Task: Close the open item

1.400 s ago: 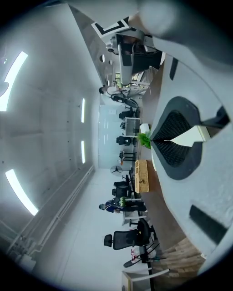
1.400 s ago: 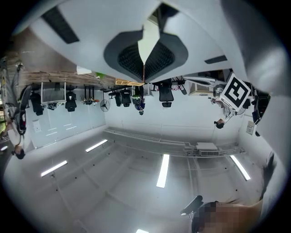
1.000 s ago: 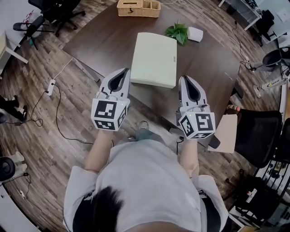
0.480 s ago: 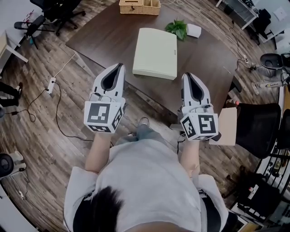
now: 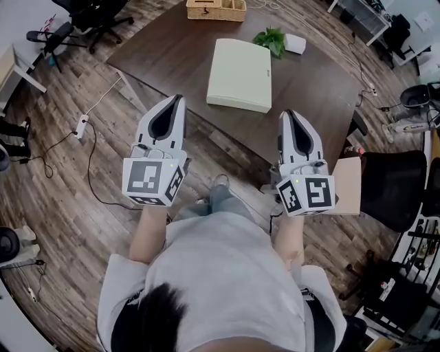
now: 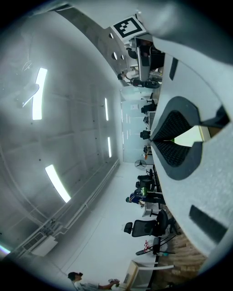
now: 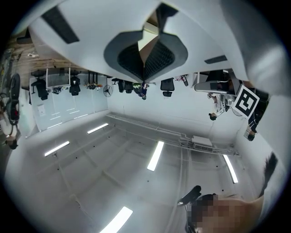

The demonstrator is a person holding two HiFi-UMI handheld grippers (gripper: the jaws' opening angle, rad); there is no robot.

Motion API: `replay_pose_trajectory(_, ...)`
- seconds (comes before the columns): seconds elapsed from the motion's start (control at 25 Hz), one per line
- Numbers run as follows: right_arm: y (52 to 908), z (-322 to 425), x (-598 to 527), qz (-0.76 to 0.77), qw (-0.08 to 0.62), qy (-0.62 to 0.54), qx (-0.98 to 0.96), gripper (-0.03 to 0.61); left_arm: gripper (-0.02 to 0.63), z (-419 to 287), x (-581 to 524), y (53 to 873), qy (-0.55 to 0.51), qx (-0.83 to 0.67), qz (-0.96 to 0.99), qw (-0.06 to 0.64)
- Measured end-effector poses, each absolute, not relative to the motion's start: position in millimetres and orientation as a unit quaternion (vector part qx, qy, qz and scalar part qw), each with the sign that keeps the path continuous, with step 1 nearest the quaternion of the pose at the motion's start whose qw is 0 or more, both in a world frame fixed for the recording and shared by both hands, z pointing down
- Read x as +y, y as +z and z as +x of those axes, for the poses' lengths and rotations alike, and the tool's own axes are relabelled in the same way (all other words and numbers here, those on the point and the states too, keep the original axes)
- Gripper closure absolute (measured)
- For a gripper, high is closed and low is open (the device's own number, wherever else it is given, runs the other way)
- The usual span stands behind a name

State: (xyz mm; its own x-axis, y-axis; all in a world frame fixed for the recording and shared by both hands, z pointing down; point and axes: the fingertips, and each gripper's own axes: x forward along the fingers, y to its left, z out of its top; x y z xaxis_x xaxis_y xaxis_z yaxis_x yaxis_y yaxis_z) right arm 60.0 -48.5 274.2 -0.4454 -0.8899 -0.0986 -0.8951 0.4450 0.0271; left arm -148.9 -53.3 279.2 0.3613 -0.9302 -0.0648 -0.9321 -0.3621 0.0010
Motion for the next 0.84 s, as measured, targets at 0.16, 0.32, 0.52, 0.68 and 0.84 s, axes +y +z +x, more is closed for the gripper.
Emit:
replay_pose_trajectory(0.16, 269.3, 58.0, -35.9, -0.527, 0.039, 0.042, 0.848, 0.565, 0.604, -151.6, -40.0, 275.7, 0.03, 0.565, -0.825, 0.02)
replay_pose_trajectory(0.32, 267.0, 57.2, -28.4, -0.529, 0.04, 0.046, 0.846, 0.565, 0.604, -153.4, -31.8, 273.6, 0.032, 0.565, -0.824, 0.025)
replay_pose_trajectory(0.52, 264.1, 53.0, -22.1, -0.528, 0.041, 0.049, 0.847, 0.565, 0.604, -156.3, -26.9, 272.0, 0.034, 0.564, -0.824, 0.027)
replay_pose_trajectory(0.68, 260.4, 54.6, -20.6, -0.529, 0.041, 0.051, 0.846, 0.565, 0.604, -152.6, -25.8, 266.9, 0.038, 0.561, -0.826, 0.032)
replay_pose_trajectory(0.84, 260.5, 59.2, -19.6, -0.532, 0.044, 0.049, 0.844, 0.565, 0.604, -147.4, -26.2, 265.2, 0.032, 0.558, -0.828, 0.044)
